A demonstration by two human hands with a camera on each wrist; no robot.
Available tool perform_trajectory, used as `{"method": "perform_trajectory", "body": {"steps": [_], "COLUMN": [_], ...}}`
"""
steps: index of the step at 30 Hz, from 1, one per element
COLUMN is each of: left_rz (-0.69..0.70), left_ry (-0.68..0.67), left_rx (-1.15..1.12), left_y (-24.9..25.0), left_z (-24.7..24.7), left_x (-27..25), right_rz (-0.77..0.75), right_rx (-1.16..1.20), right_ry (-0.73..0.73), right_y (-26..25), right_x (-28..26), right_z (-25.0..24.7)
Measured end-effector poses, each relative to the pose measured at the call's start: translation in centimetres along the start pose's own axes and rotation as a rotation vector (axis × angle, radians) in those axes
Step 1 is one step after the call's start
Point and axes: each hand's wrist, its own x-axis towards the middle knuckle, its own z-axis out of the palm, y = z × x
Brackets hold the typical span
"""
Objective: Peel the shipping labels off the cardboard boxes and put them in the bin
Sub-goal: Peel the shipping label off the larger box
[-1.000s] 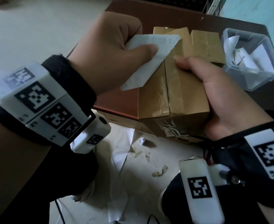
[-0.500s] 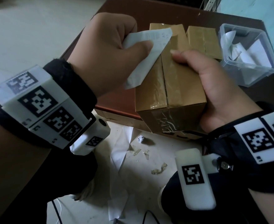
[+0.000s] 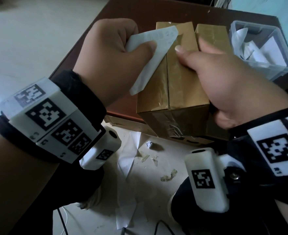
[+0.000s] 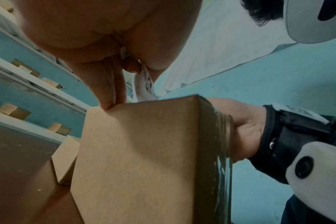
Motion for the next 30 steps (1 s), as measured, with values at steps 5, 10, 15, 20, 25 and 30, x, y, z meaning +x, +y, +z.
{"method": "perform_trajectory", "body": {"steps": [5, 10, 15, 20, 25, 30], "left_rz": [-0.009, -0.013, -0.014, -0.027, -0.044, -0.047], "left_ry": [0.028, 0.042, 0.036, 0.023, 0.013, -0.003], "left_rx": [-0.005, -0.014, -0.025, -0.042, -0.068, -0.091], "left_y": [0.5, 0.8, 1.0, 0.8, 0.7, 0.7], "left_z": [0.9, 1.4, 1.6, 1.4, 1.5, 1.7], "left_x": [0.2, 0.3, 0.3, 0.3, 0.2, 0.2], "right_rz": [-0.014, -0.040, -0.052, -0.069, -0.073, -0.072], "right_rx": [-0.192, -0.364, -0.447, -0.456, -0.476, -0.561], "right_ry": [0.115, 0.175, 0.187, 0.185, 0.190, 0.217], "right_y": [-0.6, -0.7, -0.5, -0.6, -0.5, -0.5], "right_x": [-0.7, -1.3, -1.6, -1.5, -1.5, -1.7], "right_z": [0.2, -0.2, -0.6, -0.1, -0.1, -0.3]}}
